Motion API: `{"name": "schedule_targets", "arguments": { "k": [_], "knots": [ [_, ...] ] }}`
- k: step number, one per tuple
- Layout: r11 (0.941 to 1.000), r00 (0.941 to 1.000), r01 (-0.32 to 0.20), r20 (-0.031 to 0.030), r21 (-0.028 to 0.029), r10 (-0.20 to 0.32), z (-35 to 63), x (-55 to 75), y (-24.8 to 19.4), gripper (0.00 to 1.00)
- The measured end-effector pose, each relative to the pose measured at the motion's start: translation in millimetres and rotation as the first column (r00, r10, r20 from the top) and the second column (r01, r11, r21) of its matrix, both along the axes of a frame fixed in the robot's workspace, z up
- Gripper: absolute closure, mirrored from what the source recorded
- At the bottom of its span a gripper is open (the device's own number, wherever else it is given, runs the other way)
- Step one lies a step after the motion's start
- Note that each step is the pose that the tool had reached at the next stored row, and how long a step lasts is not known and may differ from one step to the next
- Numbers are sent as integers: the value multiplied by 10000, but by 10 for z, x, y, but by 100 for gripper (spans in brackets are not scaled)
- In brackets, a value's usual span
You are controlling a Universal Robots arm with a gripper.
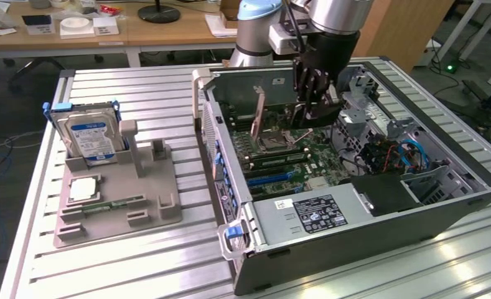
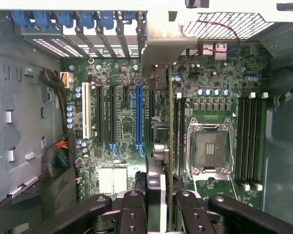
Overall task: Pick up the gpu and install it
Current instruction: 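Insert the gpu into the slot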
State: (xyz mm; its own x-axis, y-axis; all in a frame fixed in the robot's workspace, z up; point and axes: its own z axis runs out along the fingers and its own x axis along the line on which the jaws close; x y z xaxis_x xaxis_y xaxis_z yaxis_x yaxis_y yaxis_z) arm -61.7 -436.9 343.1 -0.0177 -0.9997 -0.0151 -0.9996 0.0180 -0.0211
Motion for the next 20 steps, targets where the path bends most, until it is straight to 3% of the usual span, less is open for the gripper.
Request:
{"name": "schedule_targets", "arguments": {
  "k": [11, 20],
  "knots": [
    [10000, 10000, 2, -9, -1, -2, -154, -124, 1, 72],
    [10000, 10000, 12, -12, 0, -12, -263, -145, 0, 72]
  ]
}}
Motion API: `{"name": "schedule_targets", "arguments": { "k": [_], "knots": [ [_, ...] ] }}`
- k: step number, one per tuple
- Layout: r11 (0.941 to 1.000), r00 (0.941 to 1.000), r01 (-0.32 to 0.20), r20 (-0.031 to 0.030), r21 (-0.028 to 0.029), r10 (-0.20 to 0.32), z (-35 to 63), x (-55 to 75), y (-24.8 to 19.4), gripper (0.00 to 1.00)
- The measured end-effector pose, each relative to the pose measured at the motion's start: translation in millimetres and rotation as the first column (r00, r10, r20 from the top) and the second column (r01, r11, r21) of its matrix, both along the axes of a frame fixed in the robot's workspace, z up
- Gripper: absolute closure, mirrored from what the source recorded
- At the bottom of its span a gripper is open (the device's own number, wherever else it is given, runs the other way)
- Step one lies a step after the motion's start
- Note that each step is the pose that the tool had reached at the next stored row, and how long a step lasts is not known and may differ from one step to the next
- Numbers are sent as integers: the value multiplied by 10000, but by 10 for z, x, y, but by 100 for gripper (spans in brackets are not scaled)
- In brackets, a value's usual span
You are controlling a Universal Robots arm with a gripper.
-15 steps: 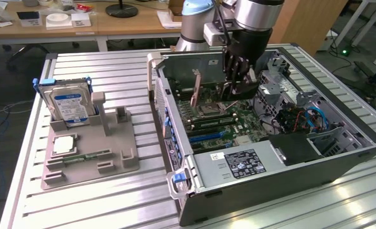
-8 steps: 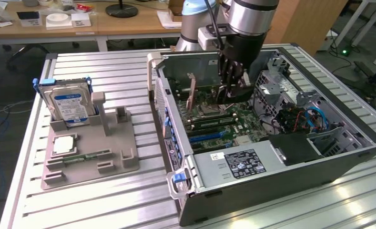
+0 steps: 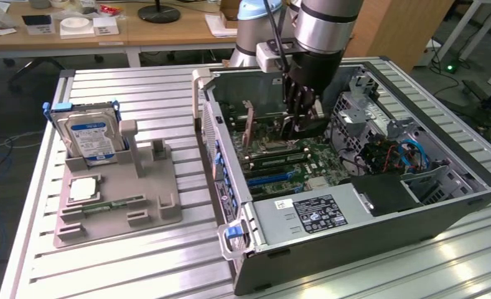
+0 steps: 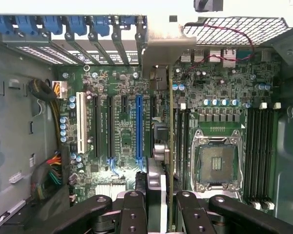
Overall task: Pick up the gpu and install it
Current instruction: 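Insert the gpu into the slot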
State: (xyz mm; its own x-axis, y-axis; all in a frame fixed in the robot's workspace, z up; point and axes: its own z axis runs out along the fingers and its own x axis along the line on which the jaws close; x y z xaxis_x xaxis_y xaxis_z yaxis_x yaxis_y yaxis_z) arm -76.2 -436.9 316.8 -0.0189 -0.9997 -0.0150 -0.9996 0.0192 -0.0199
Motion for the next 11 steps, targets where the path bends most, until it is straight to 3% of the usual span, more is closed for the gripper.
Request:
{"name": "schedule_targets", "arguments": {
  "k": [11],
  "knots": [
    [10000, 10000, 4, 0, 4, -4, -44, -20, -44, 72]
  ]
}}
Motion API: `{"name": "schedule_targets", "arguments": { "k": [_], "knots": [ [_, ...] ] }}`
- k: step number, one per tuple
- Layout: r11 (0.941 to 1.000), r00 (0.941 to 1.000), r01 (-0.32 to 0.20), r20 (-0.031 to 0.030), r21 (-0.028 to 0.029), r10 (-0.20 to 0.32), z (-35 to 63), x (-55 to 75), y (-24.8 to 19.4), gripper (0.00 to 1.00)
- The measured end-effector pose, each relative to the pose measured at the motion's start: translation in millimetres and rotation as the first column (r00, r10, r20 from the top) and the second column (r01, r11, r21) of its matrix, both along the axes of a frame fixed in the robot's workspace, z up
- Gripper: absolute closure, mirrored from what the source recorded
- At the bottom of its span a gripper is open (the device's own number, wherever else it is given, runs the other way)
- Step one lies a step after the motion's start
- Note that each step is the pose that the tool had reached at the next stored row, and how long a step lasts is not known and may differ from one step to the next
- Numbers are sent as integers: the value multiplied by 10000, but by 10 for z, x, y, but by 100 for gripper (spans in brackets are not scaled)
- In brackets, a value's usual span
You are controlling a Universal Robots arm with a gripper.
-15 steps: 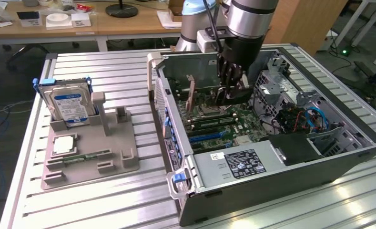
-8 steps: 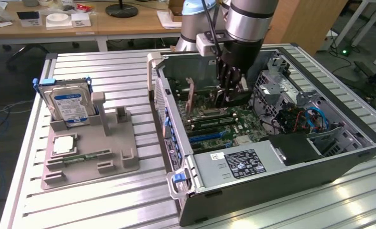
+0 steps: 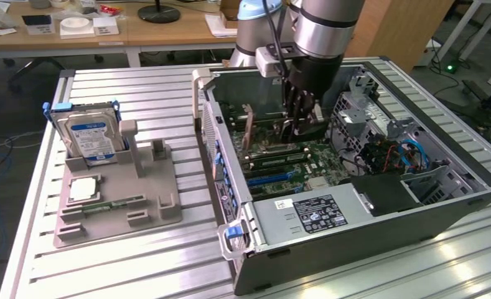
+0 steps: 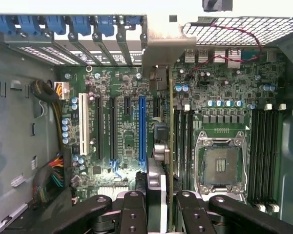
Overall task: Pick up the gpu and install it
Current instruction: 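Insert the gpu into the slot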
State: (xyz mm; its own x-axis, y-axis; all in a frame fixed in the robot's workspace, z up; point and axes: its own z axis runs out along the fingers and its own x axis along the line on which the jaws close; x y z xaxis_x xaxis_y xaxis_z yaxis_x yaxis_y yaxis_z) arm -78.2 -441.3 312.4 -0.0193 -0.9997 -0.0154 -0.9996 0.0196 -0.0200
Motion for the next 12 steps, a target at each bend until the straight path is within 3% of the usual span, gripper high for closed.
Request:
{"name": "schedule_targets", "arguments": {
  "k": [12],
  "knots": [
    [10000, 10000, 25, -3, 11, -25, -25, -7, 0, 72]
  ]
}}
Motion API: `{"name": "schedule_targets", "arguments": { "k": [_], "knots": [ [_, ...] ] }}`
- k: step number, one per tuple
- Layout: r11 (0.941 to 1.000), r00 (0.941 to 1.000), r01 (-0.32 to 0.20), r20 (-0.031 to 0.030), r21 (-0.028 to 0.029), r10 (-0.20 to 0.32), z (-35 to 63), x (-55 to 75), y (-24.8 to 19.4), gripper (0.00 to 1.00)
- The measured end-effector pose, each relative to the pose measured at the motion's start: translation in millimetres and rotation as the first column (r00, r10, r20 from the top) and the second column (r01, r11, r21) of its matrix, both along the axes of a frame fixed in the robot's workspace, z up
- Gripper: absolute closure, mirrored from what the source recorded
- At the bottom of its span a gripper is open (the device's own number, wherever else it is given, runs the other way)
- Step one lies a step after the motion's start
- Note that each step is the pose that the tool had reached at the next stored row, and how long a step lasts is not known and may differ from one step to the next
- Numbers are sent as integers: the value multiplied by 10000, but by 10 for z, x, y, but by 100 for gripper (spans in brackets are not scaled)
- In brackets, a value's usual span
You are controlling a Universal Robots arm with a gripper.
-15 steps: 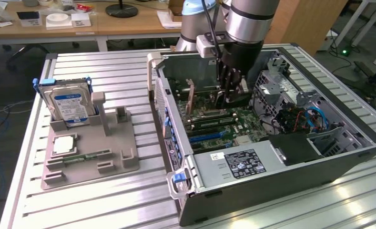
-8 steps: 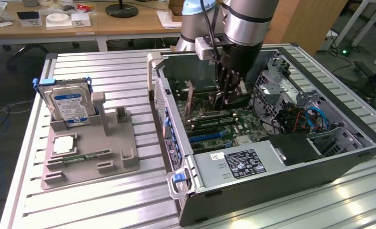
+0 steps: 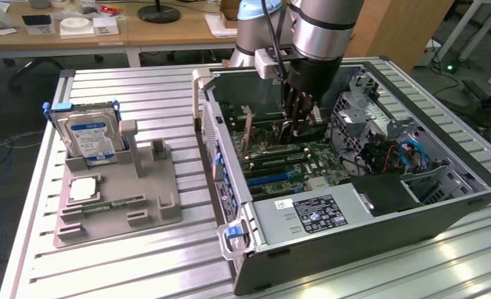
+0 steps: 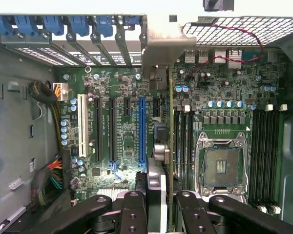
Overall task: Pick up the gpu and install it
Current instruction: 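Insert the gpu into the slot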
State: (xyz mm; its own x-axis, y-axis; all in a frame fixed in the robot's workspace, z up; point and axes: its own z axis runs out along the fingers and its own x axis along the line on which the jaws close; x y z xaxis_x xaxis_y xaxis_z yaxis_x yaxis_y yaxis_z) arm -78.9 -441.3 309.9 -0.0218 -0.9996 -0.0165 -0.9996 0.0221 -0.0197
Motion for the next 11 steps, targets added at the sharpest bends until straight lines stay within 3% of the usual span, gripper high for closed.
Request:
{"name": "schedule_targets", "arguments": {
  "k": [11],
  "knots": [
    [9999, 9999, -148, 0, 1, 148, -1, 0, 0, 72]
  ]
}}
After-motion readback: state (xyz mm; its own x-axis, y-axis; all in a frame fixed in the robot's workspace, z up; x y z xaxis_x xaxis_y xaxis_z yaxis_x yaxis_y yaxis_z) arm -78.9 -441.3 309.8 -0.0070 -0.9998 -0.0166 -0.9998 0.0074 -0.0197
